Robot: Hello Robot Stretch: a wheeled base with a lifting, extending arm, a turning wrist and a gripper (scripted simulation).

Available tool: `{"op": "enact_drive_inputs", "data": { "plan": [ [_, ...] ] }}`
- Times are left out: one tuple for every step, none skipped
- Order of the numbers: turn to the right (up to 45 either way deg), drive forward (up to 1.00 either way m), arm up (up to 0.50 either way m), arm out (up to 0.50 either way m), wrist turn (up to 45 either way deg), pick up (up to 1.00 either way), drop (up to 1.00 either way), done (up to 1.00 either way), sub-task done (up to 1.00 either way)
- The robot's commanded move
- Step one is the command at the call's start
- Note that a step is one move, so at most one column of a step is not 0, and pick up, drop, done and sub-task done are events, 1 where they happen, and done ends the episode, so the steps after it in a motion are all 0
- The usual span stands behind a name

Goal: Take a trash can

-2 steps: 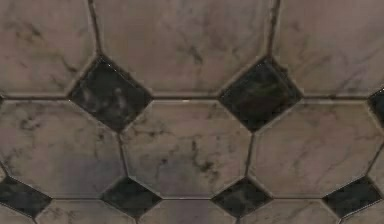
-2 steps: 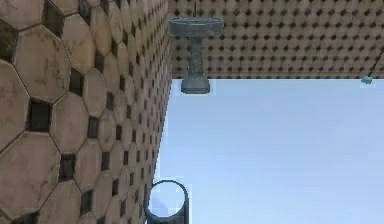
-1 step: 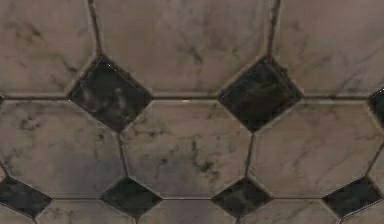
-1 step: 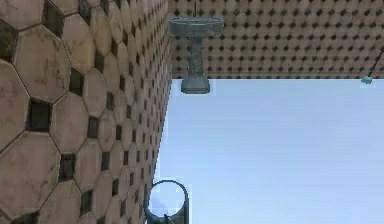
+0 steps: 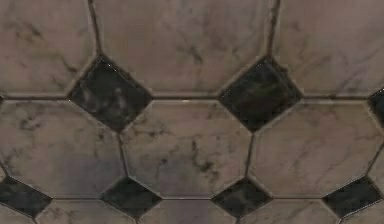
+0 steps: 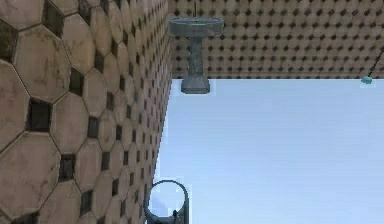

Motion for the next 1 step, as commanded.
{"op": "enact_drive_inputs", "data": {
  "plan": [
    [0.0,0.00,0.00,0.00,0.0,1.00,0.00,0.00,0.00]
  ]
}}
